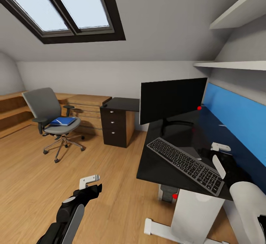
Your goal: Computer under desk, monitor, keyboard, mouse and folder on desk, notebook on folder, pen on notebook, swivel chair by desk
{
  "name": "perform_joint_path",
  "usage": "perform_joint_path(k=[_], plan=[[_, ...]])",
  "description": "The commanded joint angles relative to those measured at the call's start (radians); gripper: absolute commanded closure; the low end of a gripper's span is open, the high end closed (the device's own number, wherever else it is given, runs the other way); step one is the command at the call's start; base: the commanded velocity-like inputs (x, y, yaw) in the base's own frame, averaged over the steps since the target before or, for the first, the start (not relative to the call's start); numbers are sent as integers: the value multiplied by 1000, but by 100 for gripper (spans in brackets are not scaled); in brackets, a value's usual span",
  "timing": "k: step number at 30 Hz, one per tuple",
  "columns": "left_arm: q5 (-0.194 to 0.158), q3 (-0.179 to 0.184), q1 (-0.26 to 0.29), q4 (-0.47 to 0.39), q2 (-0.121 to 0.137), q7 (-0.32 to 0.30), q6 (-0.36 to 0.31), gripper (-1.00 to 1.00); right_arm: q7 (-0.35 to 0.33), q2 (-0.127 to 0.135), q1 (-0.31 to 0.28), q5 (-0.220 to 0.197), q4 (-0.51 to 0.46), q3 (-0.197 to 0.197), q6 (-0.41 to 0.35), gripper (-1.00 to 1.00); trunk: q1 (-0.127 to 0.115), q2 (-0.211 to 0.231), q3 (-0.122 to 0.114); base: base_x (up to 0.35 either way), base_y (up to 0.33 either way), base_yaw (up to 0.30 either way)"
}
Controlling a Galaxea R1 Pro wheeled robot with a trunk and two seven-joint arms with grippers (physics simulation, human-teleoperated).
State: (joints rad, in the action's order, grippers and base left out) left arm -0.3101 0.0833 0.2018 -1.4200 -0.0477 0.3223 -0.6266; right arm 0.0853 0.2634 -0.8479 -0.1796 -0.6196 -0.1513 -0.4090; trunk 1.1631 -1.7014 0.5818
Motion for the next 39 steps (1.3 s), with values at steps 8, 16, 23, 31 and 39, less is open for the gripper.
perform_joint_path(k=[8,16,23,31,39], plan=[[-12,1,1,-26,-1,10,-2,-100,5,6,0,-5,0,2,-10,-100,23,-43,20,0,0,0],[-13,2,1,-27,-1,9,-2,-100,1,8,0,-6,-2,2,-29,-100,38,-71,32,0,0,0],[-13,3,1,-25,-1,8,-2,-100,-8,9,0,-7,-7,2,-58,-100,38,-71,32,0,0,0],[-14,3,1,-25,-1,8,-2,-100,-59,18,0,-7,-8,2,-72,-100,38,-71,32,0,0,0],[-12,3,1,-24,-1,11,-1,-100,-124,31,0,-6,-7,2,-114,-100,38,-71,32,0,0,0]])
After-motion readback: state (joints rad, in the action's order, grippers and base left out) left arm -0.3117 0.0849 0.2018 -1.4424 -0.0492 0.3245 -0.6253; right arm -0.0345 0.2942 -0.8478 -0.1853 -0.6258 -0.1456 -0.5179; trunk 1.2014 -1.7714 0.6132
